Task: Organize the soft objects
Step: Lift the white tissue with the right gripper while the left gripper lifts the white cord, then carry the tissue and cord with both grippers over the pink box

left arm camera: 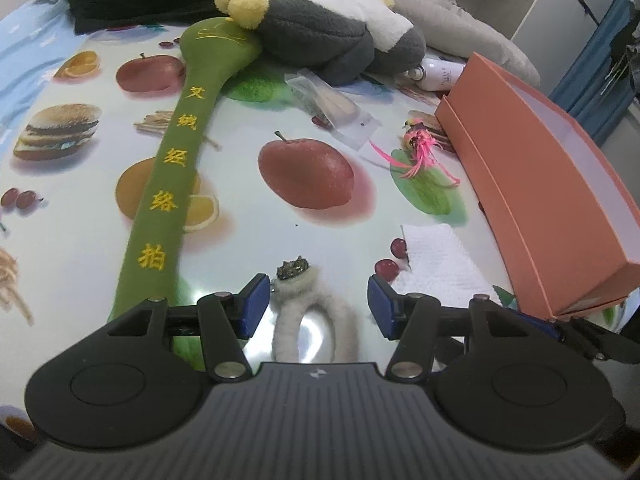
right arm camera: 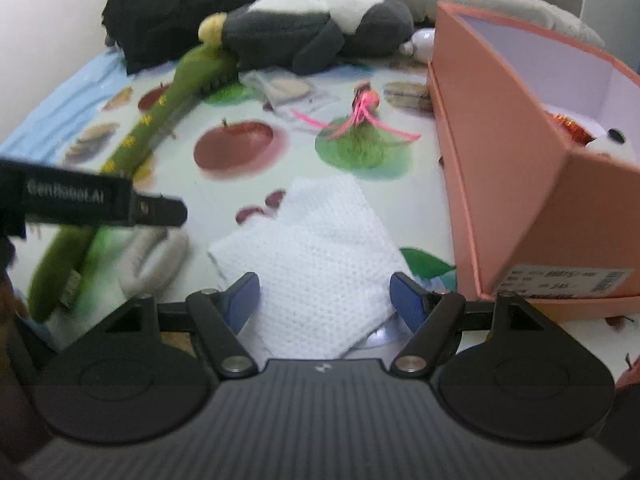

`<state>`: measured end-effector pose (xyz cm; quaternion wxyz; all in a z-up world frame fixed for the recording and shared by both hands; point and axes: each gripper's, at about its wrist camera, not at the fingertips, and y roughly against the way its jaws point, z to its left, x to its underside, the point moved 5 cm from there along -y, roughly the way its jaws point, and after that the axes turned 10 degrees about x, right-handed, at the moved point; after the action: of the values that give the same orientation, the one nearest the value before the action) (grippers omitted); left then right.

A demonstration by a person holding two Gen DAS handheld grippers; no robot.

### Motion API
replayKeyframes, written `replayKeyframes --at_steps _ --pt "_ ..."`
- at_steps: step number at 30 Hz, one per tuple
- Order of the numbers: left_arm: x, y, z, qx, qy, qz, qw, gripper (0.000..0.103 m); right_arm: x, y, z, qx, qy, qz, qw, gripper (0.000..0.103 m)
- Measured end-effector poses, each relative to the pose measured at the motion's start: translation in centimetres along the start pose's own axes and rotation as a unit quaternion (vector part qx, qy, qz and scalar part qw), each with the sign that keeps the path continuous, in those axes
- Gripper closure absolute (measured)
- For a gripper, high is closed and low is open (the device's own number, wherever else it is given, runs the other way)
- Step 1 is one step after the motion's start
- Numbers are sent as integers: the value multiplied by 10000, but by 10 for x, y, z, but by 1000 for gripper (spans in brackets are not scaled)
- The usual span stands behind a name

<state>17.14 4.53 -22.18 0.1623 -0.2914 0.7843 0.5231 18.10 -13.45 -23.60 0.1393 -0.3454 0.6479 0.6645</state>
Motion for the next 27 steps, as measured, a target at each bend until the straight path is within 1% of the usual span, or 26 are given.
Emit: replayKeyframes --at_steps 5,7,8,10,11,12,13,14,15,16,20,27 --pt "5 -10 -5 -166 -231 65 9996 44 2 1 5 -72 138 -14 9999 28" --pt "7 -11 -7 -245 -328 67 9991 45 3 2 9 -120 231 -19 9997 38" --pt "7 -11 -8 -272 -365 73 9989 51 2 2 11 -139 269 -13 9995 40" --pt "8 -12 -9 -326 -425 87 9985 60 2 4 17 -220 326 -10 9992 56" --pt "8 -12 -8 -336 -434 91 9985 62 1 5 19 -254 351 -6 9991 59" --pt "8 -12 -8 -339 -435 96 9984 65 1 6 21 -283 378 -2 9989 66" --pt "8 -12 -8 -341 -436 102 9984 70 1 6 24 -320 403 1 9987 74" --pt "7 -12 -7 -351 -439 109 9984 74 1 7 25 -351 404 7 9986 77" --pt "7 -12 -7 -352 -440 116 9983 77 1 8 27 -374 383 20 9986 85" --pt "7 -12 -7 -328 -435 132 9984 82 1 8 27 -384 363 32 9986 88" --pt "7 -8 -9 -279 -405 143 9987 87 0 12 26 -382 304 45 9988 89" --pt "-2 11 -20 -132 -404 5 9991 88 -9 28 15 -320 54 -25 9995 89"
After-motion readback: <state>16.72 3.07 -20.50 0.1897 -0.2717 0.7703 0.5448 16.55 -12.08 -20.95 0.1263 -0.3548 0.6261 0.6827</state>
